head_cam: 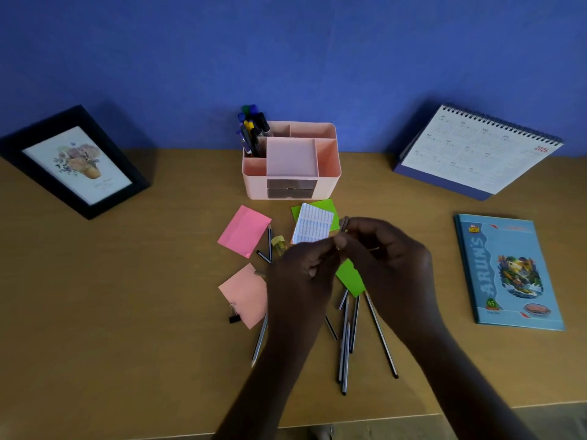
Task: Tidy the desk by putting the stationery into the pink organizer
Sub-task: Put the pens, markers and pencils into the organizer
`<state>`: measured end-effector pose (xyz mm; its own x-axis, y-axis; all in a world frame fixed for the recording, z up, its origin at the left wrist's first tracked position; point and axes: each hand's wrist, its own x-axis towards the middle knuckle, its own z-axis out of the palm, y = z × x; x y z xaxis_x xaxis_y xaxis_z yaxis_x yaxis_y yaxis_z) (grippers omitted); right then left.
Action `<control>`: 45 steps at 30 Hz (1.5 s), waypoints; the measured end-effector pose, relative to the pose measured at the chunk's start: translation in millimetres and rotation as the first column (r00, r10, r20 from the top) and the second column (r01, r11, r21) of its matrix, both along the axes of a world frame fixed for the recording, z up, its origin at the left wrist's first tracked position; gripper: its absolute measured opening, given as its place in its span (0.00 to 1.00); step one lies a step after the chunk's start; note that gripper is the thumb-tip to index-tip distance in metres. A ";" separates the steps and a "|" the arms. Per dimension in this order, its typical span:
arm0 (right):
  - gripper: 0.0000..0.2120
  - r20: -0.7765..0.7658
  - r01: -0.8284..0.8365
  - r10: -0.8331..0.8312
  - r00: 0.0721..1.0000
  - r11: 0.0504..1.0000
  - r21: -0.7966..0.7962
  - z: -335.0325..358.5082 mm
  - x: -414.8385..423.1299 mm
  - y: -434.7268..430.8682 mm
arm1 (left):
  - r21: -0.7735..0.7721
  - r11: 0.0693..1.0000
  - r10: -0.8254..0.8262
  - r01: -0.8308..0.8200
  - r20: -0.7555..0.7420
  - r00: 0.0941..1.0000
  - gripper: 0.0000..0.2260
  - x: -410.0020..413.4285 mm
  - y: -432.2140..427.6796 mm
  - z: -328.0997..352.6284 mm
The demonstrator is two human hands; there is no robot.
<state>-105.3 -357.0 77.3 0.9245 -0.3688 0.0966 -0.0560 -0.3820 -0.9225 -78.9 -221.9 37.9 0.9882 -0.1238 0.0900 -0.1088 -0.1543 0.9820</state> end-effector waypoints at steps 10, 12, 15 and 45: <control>0.03 0.150 0.026 -0.016 0.989 0.998 -0.063 31.4 78.6 -23.7 | 0.017 0.985 0.174 -0.173 -0.031 0.984 0.09 51.4 33.0 -5.8; 0.04 0.210 0.086 -0.075 0.975 0.995 -0.041 37.5 103.9 -35.7 | 0.058 0.971 0.234 -0.230 -0.088 0.968 0.11 56.0 49.9 -14.1; 0.06 0.269 0.160 -0.134 0.954 0.984 -0.078 38.4 142.9 -52.4 | 0.101 0.955 0.295 -0.281 -0.176 0.939 0.09 55.7 69.2 -30.7; 0.14 0.066 0.263 -0.260 0.963 0.867 -0.424 -43.2 197.6 -77.5 | 0.209 0.951 0.279 -0.227 -0.273 0.921 0.08 28.0 67.9 -61.6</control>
<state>92.3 -434.4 34.1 0.7986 -0.5190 0.3048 -0.2033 -0.7092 -0.6751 -50.9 -154.0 -23.7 0.9664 0.1466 -0.2113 0.2473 -0.3052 0.9196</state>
